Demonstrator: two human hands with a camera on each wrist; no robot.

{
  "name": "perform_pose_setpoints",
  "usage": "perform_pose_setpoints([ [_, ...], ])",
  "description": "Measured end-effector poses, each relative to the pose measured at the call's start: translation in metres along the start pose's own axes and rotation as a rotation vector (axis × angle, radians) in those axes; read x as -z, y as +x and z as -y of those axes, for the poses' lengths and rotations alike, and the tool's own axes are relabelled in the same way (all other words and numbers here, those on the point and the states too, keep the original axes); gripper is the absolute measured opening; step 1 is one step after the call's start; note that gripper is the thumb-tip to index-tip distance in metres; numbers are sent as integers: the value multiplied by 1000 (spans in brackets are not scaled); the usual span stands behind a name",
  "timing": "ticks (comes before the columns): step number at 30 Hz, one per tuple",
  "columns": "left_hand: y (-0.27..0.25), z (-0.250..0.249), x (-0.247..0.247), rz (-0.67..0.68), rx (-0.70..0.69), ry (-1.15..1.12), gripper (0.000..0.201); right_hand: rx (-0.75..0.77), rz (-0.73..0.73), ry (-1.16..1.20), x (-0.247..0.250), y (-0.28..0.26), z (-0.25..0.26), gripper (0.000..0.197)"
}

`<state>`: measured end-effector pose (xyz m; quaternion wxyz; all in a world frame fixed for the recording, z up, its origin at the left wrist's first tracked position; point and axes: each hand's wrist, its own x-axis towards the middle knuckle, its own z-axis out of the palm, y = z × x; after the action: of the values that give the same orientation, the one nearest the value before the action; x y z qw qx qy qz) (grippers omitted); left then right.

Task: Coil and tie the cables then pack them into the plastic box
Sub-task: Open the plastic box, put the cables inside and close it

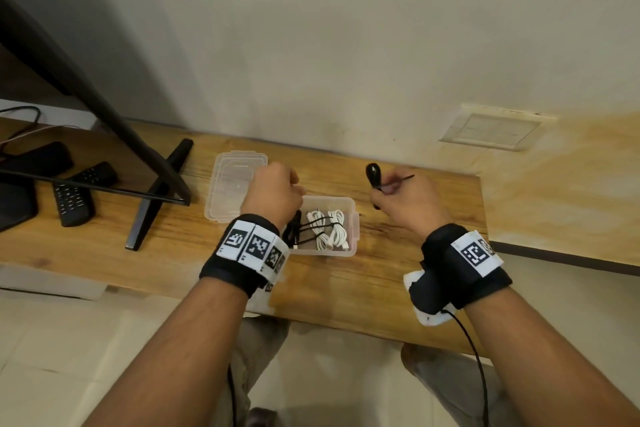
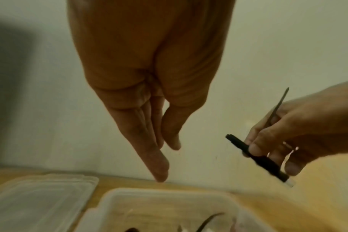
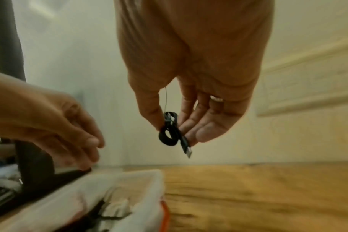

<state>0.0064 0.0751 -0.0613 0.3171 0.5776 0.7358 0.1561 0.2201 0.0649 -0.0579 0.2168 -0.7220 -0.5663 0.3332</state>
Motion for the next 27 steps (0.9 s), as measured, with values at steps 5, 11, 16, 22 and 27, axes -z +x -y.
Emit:
perform_pose_setpoints([
  [5,-19,-9,8,198,20,-581,30,-48,310,497,-26,-22,32,26],
  [11,-10,10,8,75,125,-371,12,-57,260,260,-44,-14,25,26],
  [16,-2,14,-5,139,146,-127,11,103,-4,-113,-30,-4,9,19],
  [22,8,13,-25,145,131,32,15,139,-50,-107,-24,3,1,14],
  [27,7,14,-19,69,135,151,14,173,-43,-107,-24,5,-2,7],
])
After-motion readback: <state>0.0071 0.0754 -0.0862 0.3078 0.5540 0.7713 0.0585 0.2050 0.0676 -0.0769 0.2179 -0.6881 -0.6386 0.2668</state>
